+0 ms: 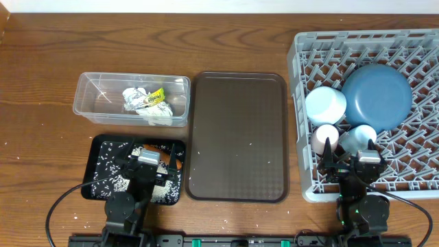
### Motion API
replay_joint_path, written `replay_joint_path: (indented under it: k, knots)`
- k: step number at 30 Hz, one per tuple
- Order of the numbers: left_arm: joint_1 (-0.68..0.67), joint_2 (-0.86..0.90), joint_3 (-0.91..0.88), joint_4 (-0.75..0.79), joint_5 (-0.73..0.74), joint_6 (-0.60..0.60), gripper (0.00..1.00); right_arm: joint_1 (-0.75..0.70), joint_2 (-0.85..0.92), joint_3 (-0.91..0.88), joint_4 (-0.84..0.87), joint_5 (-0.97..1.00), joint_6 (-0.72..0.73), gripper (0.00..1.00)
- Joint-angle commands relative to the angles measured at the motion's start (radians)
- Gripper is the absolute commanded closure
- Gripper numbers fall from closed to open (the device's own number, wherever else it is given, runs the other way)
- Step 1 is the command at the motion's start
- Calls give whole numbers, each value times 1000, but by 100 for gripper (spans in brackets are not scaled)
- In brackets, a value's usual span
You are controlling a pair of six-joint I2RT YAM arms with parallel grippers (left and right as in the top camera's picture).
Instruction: Sort waste into correct bins and load items into the dishwasher rack
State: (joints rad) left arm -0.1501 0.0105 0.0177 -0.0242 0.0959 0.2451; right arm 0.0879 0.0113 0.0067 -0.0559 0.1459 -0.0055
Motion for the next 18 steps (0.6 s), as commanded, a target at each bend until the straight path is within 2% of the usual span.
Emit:
replay_joint_path:
  k: [1, 5, 14, 18]
  knots:
    - [27, -10, -14, -42, -5, 68, 1, -4, -6, -1, -4, -4, -11, 1]
    - [84, -10, -14, -40, 16, 42, 1, -4, -6, -1, -4, -4, -11, 1]
    - [109, -10, -14, -39, 16, -151, 1, -4, -5, -1, -4, -4, -11, 1]
    - [105, -10, -14, -39, 14, -154, 1, -4, -5, -1, -4, -4, -11, 1]
